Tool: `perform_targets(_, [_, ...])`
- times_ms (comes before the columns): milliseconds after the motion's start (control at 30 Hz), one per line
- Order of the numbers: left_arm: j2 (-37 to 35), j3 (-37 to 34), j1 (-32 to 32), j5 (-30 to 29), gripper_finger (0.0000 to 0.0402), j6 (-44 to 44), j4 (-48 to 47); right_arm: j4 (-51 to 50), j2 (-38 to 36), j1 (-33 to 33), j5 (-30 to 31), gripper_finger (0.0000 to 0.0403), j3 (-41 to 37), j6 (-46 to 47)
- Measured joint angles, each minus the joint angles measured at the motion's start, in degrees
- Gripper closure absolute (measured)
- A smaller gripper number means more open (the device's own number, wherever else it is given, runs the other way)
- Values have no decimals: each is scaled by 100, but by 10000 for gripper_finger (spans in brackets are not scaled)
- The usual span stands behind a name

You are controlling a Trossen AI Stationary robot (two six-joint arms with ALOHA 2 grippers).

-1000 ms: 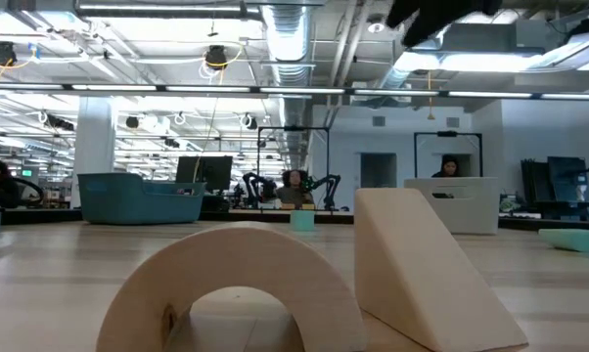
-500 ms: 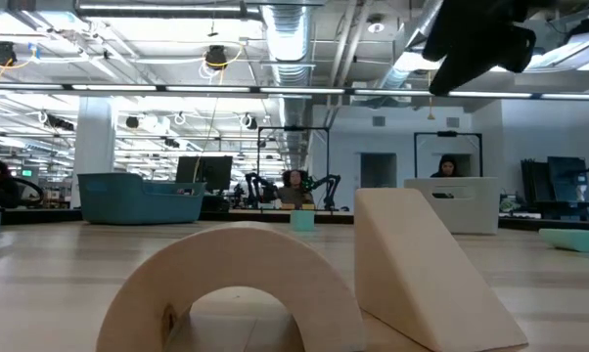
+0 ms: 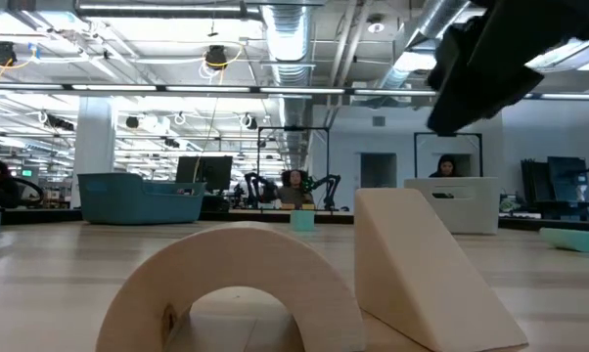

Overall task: Sort & place blocks by color
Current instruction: Put the right brown block into the transparent bin

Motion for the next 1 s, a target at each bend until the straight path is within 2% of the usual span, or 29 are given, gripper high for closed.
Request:
perform_targets(67, [0,171,-1,-589,127,277,96,353,266,35,-197,178,70,-382])
perform_targets(167, [0,357,0,-1411,127,783,389,338,662,45,-404,178,348,-737])
perform_targets(300, [2,389,0,-1973,127,1412,951,268,1072,-16,-431,178,752,-909])
perform_targets(500, [11,374,33,-2132,127,1376,1102,133,1412,-216,-413,178,1198,-917])
perform_targets(767, [11,374,33,-2290,127,1422,1124,-154,1325,-407,-364,178,1362,-1306])
perform_targets(933, [11,372,37,-2414,127,1423,1124,-127,1399,-529,-1104,178,1365,-1882])
perform_targets(1000, [11,372,38,-2448,127,1422,1122,-255,1410,-560,-1201,178,1350,-2329])
